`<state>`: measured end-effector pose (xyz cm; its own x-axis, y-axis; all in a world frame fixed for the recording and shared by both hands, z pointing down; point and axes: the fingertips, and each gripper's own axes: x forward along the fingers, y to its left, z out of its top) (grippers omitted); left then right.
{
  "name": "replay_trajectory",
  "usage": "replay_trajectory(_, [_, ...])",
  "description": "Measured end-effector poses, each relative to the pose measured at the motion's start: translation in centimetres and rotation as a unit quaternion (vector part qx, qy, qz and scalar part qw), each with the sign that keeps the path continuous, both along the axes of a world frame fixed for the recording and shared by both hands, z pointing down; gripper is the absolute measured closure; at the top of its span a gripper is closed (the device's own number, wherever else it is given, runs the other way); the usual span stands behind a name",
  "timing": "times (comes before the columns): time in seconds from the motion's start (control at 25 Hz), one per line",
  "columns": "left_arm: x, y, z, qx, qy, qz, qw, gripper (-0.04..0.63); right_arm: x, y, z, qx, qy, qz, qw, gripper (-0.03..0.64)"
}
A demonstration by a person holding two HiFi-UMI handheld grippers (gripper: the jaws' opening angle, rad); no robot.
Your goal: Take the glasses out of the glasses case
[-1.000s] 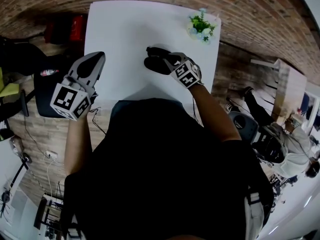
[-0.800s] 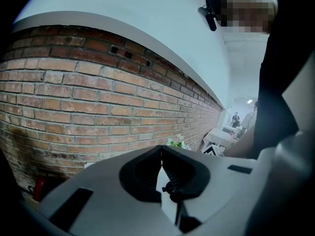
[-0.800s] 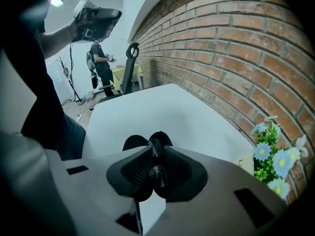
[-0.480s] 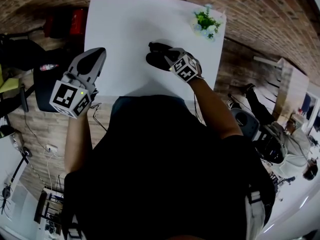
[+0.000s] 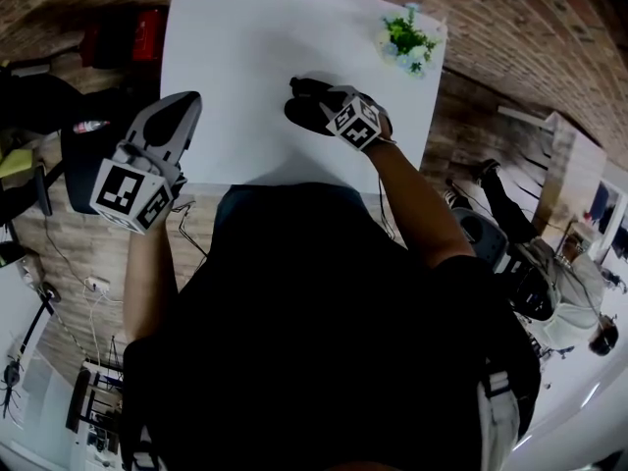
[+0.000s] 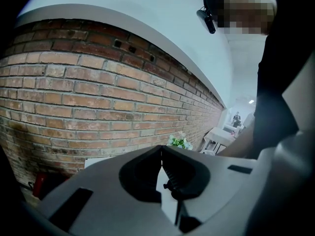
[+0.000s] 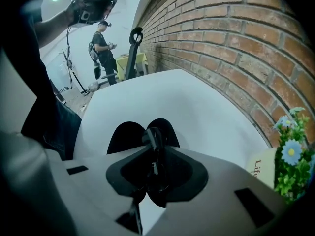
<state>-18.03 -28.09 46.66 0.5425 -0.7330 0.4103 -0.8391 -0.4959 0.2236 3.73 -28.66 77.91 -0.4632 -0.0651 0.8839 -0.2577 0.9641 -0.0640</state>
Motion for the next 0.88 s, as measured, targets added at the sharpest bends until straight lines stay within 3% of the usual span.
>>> replay_trajectory(0.6, [-0.6,0.1,1.2,-0.014,0.001,-0.009,0.9999,0.584,-0.1,0.2,3.1,-0.028,0.017,-0.021,0.999,0.528])
replay_trajectory(0.88, [-0.7,0.3,1.4,-0.017,0.003,-0.011,0.9998,0.584,-0.3,0.1,3.4,-0.032,0.019,-0.028,0.999,0.568])
